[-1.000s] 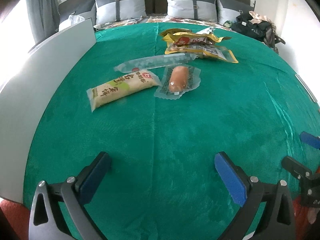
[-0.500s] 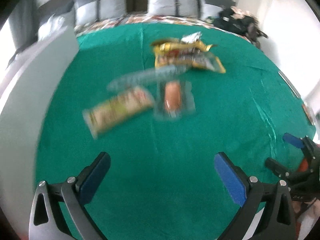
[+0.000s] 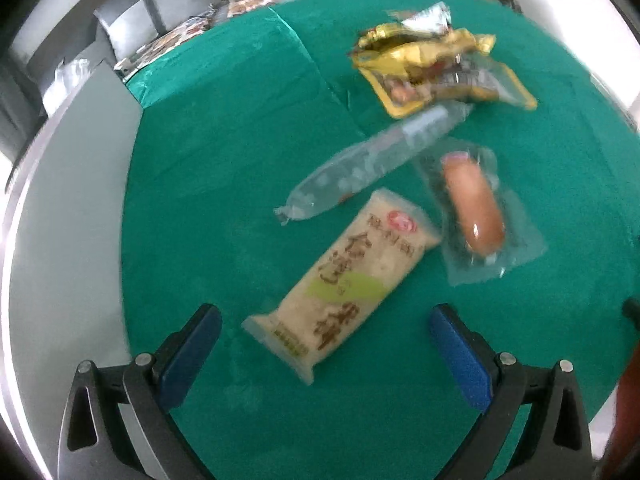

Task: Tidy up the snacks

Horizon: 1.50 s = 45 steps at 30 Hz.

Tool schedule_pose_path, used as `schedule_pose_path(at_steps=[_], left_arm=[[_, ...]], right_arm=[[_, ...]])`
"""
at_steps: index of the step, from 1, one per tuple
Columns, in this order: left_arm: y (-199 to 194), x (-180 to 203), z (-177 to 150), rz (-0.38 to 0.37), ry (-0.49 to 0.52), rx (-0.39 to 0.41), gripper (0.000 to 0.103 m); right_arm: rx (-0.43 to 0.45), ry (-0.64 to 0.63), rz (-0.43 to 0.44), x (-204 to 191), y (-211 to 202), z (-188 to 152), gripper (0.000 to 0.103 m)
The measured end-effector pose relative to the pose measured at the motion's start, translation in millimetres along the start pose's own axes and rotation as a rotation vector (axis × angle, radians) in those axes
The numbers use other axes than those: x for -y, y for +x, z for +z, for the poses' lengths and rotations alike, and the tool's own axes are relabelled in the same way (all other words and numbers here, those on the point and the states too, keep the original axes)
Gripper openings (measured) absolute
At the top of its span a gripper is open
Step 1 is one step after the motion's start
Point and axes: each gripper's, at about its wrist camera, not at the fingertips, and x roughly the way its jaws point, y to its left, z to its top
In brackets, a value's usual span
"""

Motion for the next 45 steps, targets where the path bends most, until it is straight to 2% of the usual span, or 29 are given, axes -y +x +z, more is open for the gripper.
schedule_pose_path(at_steps=[1,2,3,5,8,12,16,23,24,25,26,28,31,35,37,38,41,45], left_arm=[[1.1,-1.8,-0.4,-0.027,-0.021,0.0,0.096],[0.0,-4.4,-2.7,-0.08,-0.053,0.008,0.086],[-3.0,-4.5,-4.7,-0.08,-0.064,0.026,0.079],[-8.1,-3.2,-8.2,-0.076,-0.068,0.037,0.051],[-19.0,3.2,-20.6,-0.087,-0.123,0.031,0.041],[-33.0,21.1,-42.9,-0.116,-0.192,0.036,0.04],[-36.6,34.5,-49.1,-0.134,-0.22,0.06,0.061],[-19.5,34.5,-27.4,0.02,-0.241,0.124,0.063],[-17.1,29.9,-26.6,0.023,-0.254,0.133,0.063],[-17.7,26.9,-28.4,0.026,-0.28,0.148,0.057],[-18.9,24.8,-30.8,0.039,-0.294,0.158,0.046],[-21.1,20.6,-35.9,0.053,-0.309,0.181,0.036],[-24.2,15.5,-47.9,0.05,-0.322,0.208,0.035],[-25.9,15.6,-64.5,0.039,-0.315,0.273,0.036],[-25.6,17.0,-66.4,0.034,-0.296,0.284,0.041],[-24.7,18.4,-64.7,0.025,-0.288,0.285,0.046],[-23.6,23.6,-65.9,0.011,-0.262,0.295,0.054],[-25.8,26.3,-67.8,0.013,-0.238,0.296,0.058]], right_arm=[[0.001,0.0,0.0,0.2,0.1,0.1,0.099],[0.001,0.0,0.0,0.3,0.2,0.3,0.099],[0.001,0.0,0.0,0.2,0.2,0.1,0.099],[0.001,0.0,0.0,0.3,0.3,0.3,0.099],[0.002,0.001,-0.001,0.4,0.6,0.4,0.099],[0.005,0.002,-0.003,-0.4,0.2,0.0,0.099],[0.013,0.004,-0.005,-0.8,-0.4,-1.1,0.099],[0.016,0.004,-0.006,-0.7,-0.3,-1.4,0.099],[0.017,0.004,-0.006,-0.8,-0.3,-1.4,0.099],[0.016,0.004,-0.006,-0.8,-0.3,-1.5,0.099],[0.015,0.004,-0.005,-0.8,0.0,-1.0,0.099],[0.015,0.004,-0.005,-0.9,-0.4,-1.7,0.099],[-0.007,0.008,-0.003,-0.1,-0.2,0.6,0.099],[-0.087,0.052,-0.016,0.4,3.4,11.7,0.098],[-0.12,0.127,0.028,1.9,7.9,24.5,0.098],[-0.141,0.172,0.073,1.4,12.9,36.1,0.098],[-0.198,0.256,0.168,-8.3,32.6,71.6,0.096],[-0.269,0.29,0.253,-38.0,67.3,119.8,0.094]])
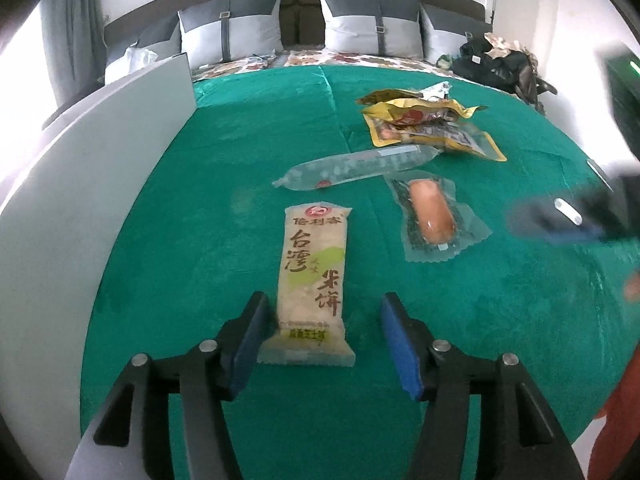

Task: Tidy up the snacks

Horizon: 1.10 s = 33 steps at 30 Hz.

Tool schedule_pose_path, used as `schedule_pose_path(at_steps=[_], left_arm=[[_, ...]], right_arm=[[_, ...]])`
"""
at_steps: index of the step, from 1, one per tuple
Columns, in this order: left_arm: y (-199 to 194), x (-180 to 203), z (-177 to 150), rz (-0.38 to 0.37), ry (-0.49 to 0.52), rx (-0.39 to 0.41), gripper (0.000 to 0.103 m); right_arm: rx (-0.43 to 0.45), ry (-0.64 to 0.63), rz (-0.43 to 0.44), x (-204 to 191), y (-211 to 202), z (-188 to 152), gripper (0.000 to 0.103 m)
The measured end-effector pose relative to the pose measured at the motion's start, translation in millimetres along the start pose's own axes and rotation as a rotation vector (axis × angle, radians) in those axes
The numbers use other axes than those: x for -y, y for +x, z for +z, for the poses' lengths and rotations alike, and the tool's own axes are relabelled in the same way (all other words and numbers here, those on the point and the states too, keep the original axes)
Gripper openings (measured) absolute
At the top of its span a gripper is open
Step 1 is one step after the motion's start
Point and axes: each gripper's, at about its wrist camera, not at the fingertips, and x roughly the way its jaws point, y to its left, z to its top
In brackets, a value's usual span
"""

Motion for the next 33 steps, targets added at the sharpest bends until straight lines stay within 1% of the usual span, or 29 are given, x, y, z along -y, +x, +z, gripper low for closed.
schedule_pose_path(at_steps=[1,3,4,5,7,8,9,10,11,13,14,15,16,18,20,21,22,23,25,26,27,29,33], left_arm=[[-0.8,-3.2,0.4,-0.01,-0.017,-0.001,0.058],[-2.8,-11.0,1.4,-0.027,-0.061,-0.006,0.058],[-3.4,-15.8,2.0,-0.037,-0.086,-0.008,0.058],[-4.1,-22.8,2.7,-0.043,-0.119,-0.011,0.058],[-4.4,-31.4,3.4,-0.048,-0.152,-0.013,0.058],[-4.4,-35.9,4.0,-0.056,-0.168,-0.013,0.058],[-4.4,-37.8,4.1,-0.061,-0.175,-0.012,0.058],[-4.2,-39.6,4.7,-0.067,-0.183,-0.013,0.058],[-4.3,-40.0,5.0,-0.069,-0.184,-0.013,0.058],[-3.2,-38.6,5.8,-0.068,-0.181,-0.012,0.058],[-2.7,-38.0,5.7,-0.069,-0.179,-0.012,0.058],[-2.2,-36.8,6.2,-0.068,-0.176,-0.012,0.058],[-2.0,-36.1,6.6,-0.067,-0.173,-0.011,0.058],[-1.0,-34.8,7.1,-0.065,-0.166,-0.01,0.059],[0.1,-33.9,7.8,-0.065,-0.162,-0.009,0.06],[0.8,-33.2,8.2,-0.064,-0.16,-0.009,0.061],[1.5,-32.1,8.7,-0.065,-0.158,-0.009,0.063],[1.7,-31.3,9.0,-0.065,-0.154,-0.008,0.066],[3.5,-27.4,10.0,-0.06,-0.141,-0.006,0.069],[4.5,-24.4,9.9,-0.054,-0.126,-0.005,0.071],[4.8,-22.3,8.8,-0.047,-0.114,-0.004,0.072],[5.6,-16.9,7.5,-0.029,-0.081,-0.005,0.074],[7.6,-9.1,5.6,-0.002,-0.033,-0.007,0.078]], right_arm=[[-0.011,-0.004,-0.001,-9.6,7.1,9.5,0.094],[-0.026,-0.041,-0.031,-32.0,23.2,27.6,0.094],[-0.034,-0.078,-0.052,-46.6,32.5,35.8,0.093],[-0.043,-0.112,-0.066,-58.9,40.4,40.2,0.089],[-0.083,-0.162,-0.101,-75.7,56.1,44.8,0.059],[-0.098,-0.18,-0.134,-82.6,62.6,45.7,0.06],[-0.095,-0.208,-0.166,-90.3,66.1,45.5,0.059],[-0.094,-0.226,-0.18,-93.4,67.5,44.4,0.057],[-0.091,-0.252,-0.185,-95.3,67.4,41.5,0.054],[-0.085,-0.273,-0.188,-91.1,63.7,35.8,0.045],[-0.08,-0.275,-0.186,-85.6,59.3,32.2,0.043],[-0.075,-0.269,-0.179,-76.6,52.5,27.6,0.037],[-0.069,-0.265,-0.17,-70.6,46.7,23.5,0.034],[-0.054,-0.284,-0.181,-52.3,30.4,10.6,0.033],[-0.02,-0.292,-0.194,-26.6,12.1,-5.4,0.033],[-0.002,-0.285,-0.189,-15.9,4.5,-9.0,0.034],[0.017,-0.278,-0.182,-5.0,-1.8,-13.6,0.04],[0.044,-0.269,-0.182,9.3,-8.1,-22.0,0.044],[0.058,-0.257,-0.19,29.1,-15.1,-34.3,0.072],[0.072,-0.247,-0.185,38.2,-16.4,-41.2,0.073],[0.105,-0.259,-0.179,42.1,-20.1,-46.0,0.073],[0.131,-0.278,-0.174,43.1,-23.6,-53.0,0.074],[0.187,-0.299,-0.214,38.8,-22.1,-65.3,0.083]])
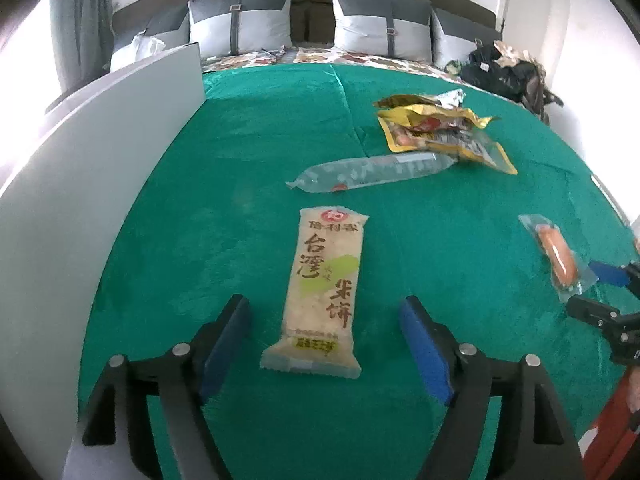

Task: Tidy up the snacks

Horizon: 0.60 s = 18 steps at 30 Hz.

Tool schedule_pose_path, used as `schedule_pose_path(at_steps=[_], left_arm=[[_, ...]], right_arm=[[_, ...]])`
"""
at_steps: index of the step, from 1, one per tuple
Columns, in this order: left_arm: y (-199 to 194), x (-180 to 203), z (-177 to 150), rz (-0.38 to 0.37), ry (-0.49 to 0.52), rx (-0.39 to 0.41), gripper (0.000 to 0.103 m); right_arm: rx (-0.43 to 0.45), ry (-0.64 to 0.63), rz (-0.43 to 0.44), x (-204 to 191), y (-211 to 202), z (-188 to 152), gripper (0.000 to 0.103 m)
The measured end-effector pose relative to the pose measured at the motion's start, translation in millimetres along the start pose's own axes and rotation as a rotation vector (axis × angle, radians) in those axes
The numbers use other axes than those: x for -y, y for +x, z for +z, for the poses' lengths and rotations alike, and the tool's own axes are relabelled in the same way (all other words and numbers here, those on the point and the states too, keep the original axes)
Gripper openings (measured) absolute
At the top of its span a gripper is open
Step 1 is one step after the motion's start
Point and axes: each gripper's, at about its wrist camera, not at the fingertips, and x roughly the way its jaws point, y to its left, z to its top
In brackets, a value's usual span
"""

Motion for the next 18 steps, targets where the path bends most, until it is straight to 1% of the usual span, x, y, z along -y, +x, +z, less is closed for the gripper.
schedule_pose_path(at_steps=[2,4,9,13,18], left_arm=[[0.9,3.1,-1.1,0.014,0.02,-0.002,0.08],[1.7,4.2,-1.2,0.017,0.027,-0.004,0.081],[2.1,4.7,-1.3,0.012,0.032,-0.008,0.085],[4.6,6.5,-0.3,0.006,0.047,-0.023,0.093],[5.5,6.7,0.3,0.004,0.048,-0.027,0.095]], right_arm=[[0.022,-0.022,-0.03,-5.6,0.2,-4.7,0.087],[0.035,-0.006,-0.032,-4.5,-2.3,-9.0,0.091],[0.054,-0.008,-0.033,-5.8,0.8,-10.0,0.093],[0.076,-0.005,-0.036,-5.7,0.3,-12.4,0.094],[0.08,-0.003,-0.039,-5.7,-1.0,-14.9,0.094]])
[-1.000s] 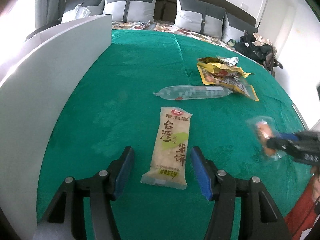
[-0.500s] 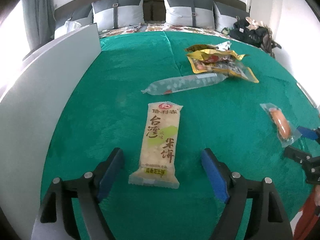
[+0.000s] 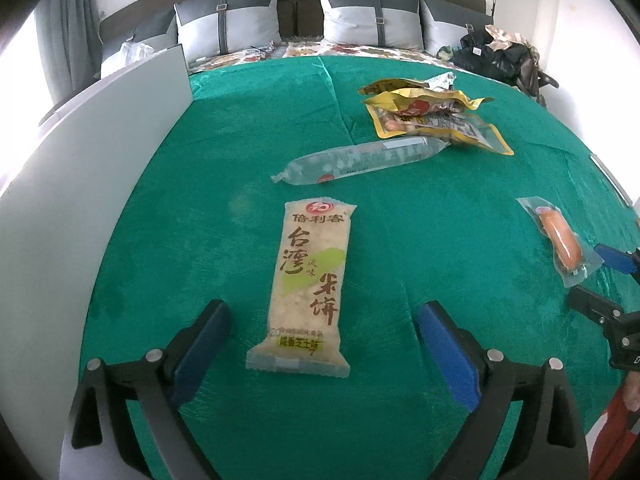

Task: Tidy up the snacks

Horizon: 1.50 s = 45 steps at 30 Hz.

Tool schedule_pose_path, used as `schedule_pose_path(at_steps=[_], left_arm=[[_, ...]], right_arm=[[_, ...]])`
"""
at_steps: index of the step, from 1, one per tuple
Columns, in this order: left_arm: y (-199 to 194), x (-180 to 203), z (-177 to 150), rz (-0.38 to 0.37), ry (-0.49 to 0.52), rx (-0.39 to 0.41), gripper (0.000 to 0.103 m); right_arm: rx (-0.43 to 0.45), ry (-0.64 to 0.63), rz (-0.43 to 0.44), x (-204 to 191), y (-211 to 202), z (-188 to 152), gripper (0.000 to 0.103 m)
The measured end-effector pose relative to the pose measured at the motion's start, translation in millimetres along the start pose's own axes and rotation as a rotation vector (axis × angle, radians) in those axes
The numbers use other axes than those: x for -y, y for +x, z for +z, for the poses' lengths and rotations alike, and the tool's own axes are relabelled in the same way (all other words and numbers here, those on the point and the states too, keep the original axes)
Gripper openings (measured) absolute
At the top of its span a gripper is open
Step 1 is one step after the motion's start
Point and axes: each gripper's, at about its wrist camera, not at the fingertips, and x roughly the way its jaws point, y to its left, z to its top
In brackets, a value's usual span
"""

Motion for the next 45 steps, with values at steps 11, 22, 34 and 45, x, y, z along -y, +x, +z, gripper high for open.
schedule_pose_path(at_steps=[11,22,34,45], left_arm=[[-0.1,0.1,0.0,0.0,0.0,0.0,0.096],[2.4,1.9,-0.1,-0.015,0.015,-0.017,0.1],[-3.1,-22.8,11.8,-0.061,-0.111,0.002,0.022],[-25.3,-53.0,7.2,-0.24,-0.235,0.034,0.021]], right_arm=[[0.0,0.0,0.0,0.2,-0.1,-0.1,0.094],[-0.016,0.003,0.0,0.6,0.1,1.2,0.094],[-0.361,0.057,0.009,-7.9,38.6,71.3,0.066],[-0.352,0.072,0.068,-3.9,18.4,69.9,0.04]])
